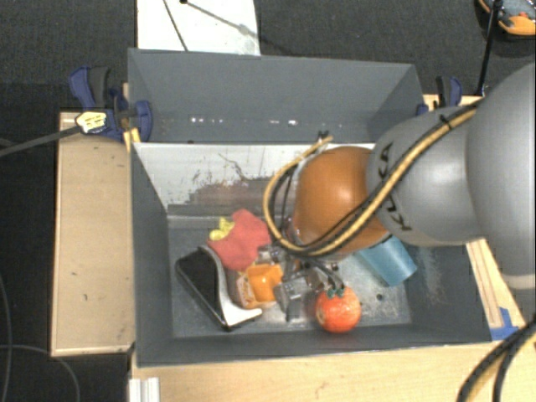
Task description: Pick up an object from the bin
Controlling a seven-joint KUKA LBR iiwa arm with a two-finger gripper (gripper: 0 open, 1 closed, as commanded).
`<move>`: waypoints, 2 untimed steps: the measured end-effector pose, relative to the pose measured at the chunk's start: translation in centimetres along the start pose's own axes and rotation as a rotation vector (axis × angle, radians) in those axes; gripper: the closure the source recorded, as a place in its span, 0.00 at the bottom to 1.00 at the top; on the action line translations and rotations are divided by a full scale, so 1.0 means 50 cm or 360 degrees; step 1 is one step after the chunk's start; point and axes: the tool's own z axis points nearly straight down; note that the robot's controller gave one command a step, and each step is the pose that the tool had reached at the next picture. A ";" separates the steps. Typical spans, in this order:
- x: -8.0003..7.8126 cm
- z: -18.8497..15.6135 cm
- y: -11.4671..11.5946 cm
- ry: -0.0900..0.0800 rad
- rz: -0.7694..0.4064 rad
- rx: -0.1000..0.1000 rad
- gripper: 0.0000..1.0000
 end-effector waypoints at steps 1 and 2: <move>-0.040 -0.037 0.058 -0.0007 -0.0064 0.0003 1.00; -0.054 -0.049 0.077 -0.0005 -0.0138 -0.0003 1.00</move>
Offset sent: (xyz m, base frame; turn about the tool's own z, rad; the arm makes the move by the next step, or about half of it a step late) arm 0.0183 0.0240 0.0318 -0.0717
